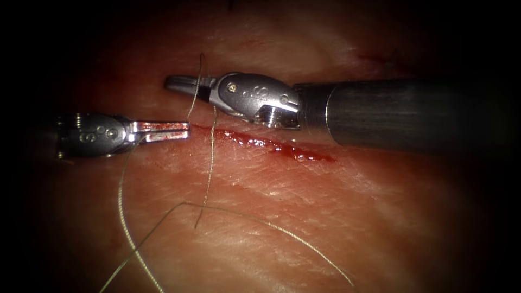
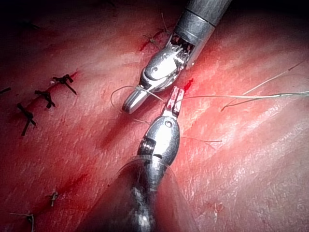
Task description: Wound Closure
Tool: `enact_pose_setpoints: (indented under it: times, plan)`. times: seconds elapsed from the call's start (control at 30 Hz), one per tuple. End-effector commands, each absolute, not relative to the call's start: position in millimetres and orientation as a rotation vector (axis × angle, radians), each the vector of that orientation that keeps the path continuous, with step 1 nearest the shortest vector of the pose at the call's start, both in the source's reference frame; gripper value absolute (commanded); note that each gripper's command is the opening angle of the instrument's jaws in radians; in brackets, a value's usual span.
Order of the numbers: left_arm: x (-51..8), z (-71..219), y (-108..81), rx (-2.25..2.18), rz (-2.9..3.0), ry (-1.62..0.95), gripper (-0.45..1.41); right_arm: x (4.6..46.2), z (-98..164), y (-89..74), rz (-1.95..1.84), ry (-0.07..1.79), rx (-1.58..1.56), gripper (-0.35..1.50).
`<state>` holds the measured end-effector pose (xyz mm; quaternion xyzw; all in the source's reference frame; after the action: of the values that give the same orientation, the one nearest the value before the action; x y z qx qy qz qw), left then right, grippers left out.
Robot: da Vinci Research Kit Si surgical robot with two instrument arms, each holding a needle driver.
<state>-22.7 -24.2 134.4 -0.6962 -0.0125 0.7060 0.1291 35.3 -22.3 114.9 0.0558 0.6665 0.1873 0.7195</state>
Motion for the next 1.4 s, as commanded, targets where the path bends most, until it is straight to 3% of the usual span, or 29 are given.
enact_pose_setpoints:
  times: [0.03,0.6,1.0,1.03,1.1,1.17,1.4]
  plan:
    - [-23.3,135.4,-24.6,-2.025,2.051,-0.040,-0.45,36.0,115.7,-22.4,0.436,1.507,0.138,-0.35]
    - [-21.5,140.3,-24.3,-2.061,2.025,-0.030,-0.45,36.9,119.6,-22.7,0.508,1.818,0.524,-0.35]
    - [-19.6,144.5,-24.2,-2.029,2.008,-0.032,-0.45,36.4,117.1,-22.7,0.491,1.854,0.589,-0.35]
    - [-19.3,144.6,-24.0,-2.024,2.005,-0.037,-0.45,36.4,117.0,-22.9,0.487,1.856,0.594,-0.21]
    - [-19.0,144.7,-23.8,-2.029,1.999,-0.036,-0.45,36.5,116.8,-23.3,0.482,1.858,0.609,0.27]
    - [-18.8,144.7,-23.8,-2.032,1.989,-0.040,-0.45,36.5,116.7,-23.7,0.467,1.864,0.648,0.64]
    - [-18.8,144.7,-23.9,-2.031,1.989,-0.039,-0.45,35.3,116.8,-24.3,0.299,1.825,0.809,0.78]
